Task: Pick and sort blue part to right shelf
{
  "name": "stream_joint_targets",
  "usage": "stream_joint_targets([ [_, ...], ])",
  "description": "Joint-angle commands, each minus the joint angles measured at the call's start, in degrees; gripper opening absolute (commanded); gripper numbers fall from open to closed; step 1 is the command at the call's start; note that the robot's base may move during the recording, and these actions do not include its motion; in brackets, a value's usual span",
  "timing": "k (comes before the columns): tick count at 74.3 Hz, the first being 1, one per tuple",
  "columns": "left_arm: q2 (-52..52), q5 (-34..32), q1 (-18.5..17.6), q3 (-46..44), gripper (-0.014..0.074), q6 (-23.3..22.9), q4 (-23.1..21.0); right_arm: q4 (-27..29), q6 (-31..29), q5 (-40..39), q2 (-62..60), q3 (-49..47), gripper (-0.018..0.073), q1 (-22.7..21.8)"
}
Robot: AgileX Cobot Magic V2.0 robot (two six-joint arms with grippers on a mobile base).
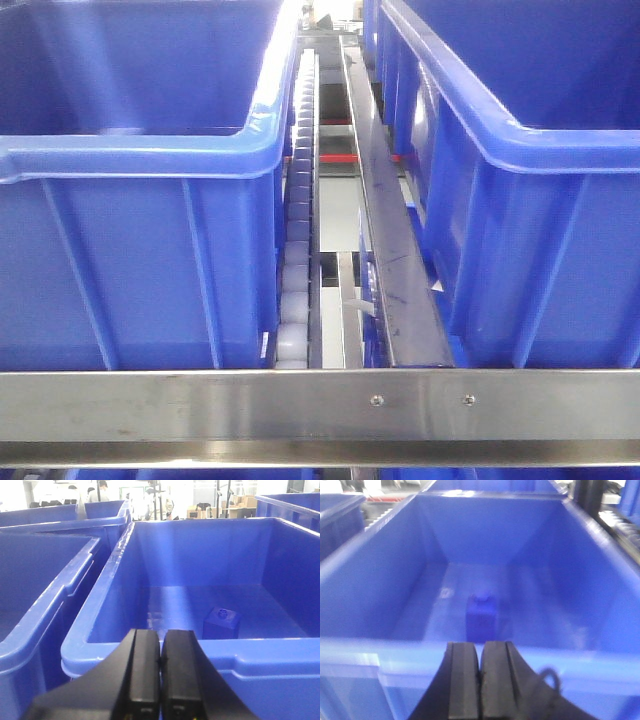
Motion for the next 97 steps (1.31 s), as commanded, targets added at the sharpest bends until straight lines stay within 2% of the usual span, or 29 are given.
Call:
stream_joint_targets([
  [1, -1.30, -5.24, 0.10, 1.33, 0.0127, -0.49, -0.65, 1.34, -0.51, -10.26, 0.84, 1.10, 0.0055, -0.46],
  [13, -1.30, -5.24, 0.10, 1.33, 0.0127, -0.49, -0.65, 1.82, -1.23, -8.24, -3.85, 1.49, 0.0055, -0.50],
  [97, -1.19, -5.24, 0.10, 1.33, 0.0127, -0.49, -0.65, 1.82, -1.70, -8.38, -3.47, 1.49, 0.0055, -0.62],
])
